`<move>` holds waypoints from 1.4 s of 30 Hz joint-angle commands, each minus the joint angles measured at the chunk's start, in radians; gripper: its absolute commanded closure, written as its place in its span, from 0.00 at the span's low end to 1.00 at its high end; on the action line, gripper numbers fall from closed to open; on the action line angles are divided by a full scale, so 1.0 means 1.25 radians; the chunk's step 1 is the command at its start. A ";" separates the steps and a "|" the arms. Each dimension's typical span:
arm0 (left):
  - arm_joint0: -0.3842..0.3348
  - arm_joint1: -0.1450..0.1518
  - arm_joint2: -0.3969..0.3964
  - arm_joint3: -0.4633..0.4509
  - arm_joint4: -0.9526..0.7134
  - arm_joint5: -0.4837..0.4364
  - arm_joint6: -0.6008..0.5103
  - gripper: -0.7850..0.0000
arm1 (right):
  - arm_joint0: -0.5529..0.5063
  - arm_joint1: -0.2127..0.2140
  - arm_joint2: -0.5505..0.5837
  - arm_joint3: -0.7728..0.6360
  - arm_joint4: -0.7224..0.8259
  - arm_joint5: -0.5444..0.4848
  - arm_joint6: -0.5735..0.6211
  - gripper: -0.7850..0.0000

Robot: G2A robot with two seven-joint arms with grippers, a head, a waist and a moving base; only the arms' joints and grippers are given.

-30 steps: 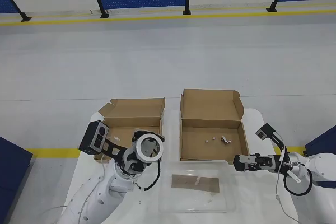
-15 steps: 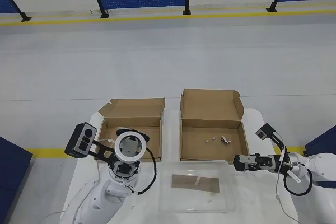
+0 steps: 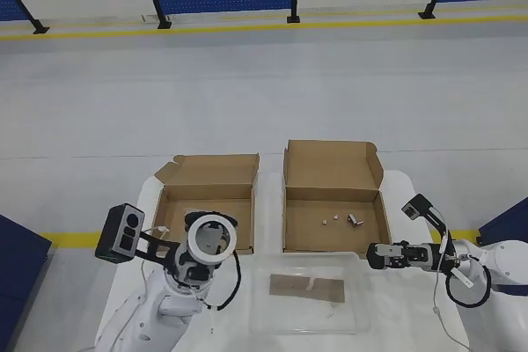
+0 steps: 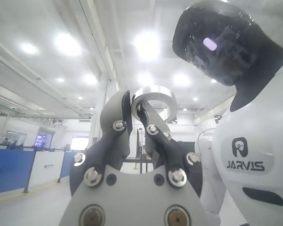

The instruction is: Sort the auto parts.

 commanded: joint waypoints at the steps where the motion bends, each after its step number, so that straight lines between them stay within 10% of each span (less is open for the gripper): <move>1: 0.005 -0.001 -0.006 -0.005 0.013 0.007 -0.020 1.00 | 0.000 0.000 0.000 0.000 0.000 0.000 0.000 0.00; 42: 0.047 -0.052 -0.045 -0.030 -0.022 -0.003 -0.036 1.00 | 0.000 0.000 0.000 0.000 0.000 0.000 0.000 0.00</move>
